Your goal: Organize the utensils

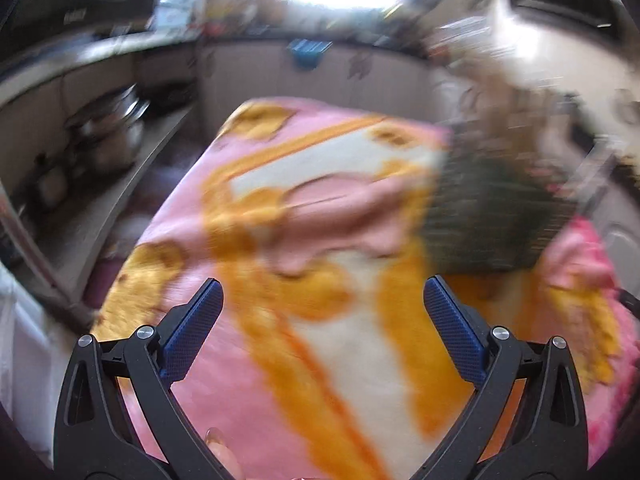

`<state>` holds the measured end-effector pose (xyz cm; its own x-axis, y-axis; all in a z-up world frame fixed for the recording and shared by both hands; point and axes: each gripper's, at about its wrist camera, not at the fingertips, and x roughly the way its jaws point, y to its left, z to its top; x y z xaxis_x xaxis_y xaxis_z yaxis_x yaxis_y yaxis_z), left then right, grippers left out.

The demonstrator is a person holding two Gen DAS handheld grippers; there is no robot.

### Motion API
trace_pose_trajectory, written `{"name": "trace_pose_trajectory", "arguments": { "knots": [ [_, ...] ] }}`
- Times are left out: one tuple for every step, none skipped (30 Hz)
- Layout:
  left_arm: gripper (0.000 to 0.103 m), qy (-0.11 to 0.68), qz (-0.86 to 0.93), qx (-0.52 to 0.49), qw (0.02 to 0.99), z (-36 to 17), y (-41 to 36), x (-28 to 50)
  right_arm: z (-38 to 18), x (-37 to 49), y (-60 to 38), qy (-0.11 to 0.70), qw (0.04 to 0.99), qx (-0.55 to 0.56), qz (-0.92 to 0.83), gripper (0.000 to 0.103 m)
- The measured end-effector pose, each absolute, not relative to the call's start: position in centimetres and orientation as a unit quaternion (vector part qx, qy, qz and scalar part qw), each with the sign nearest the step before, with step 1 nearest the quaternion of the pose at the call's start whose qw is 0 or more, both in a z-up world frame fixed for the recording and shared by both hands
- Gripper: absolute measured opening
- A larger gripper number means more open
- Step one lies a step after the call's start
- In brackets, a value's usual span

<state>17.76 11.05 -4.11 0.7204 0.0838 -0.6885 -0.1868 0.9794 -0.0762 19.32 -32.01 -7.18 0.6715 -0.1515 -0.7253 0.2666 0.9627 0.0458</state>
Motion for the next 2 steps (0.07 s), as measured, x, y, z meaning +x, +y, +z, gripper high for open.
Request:
{"name": "trace_pose_trajectory", "arguments": {
  "knots": [
    [0.093,0.389,0.093,-0.078,0.913,-5.1,12.3,19.3,-7.8,20.3,-32.7,0.401,0.903,0.065,-0.14,0.096],
    [0.093,0.401,0.103,-0.092,0.905,-6.1,13.5,20.6,-8.4,21.2,-33.0,0.41,0.897,0.056,-0.153,0.096]
  ]
}}
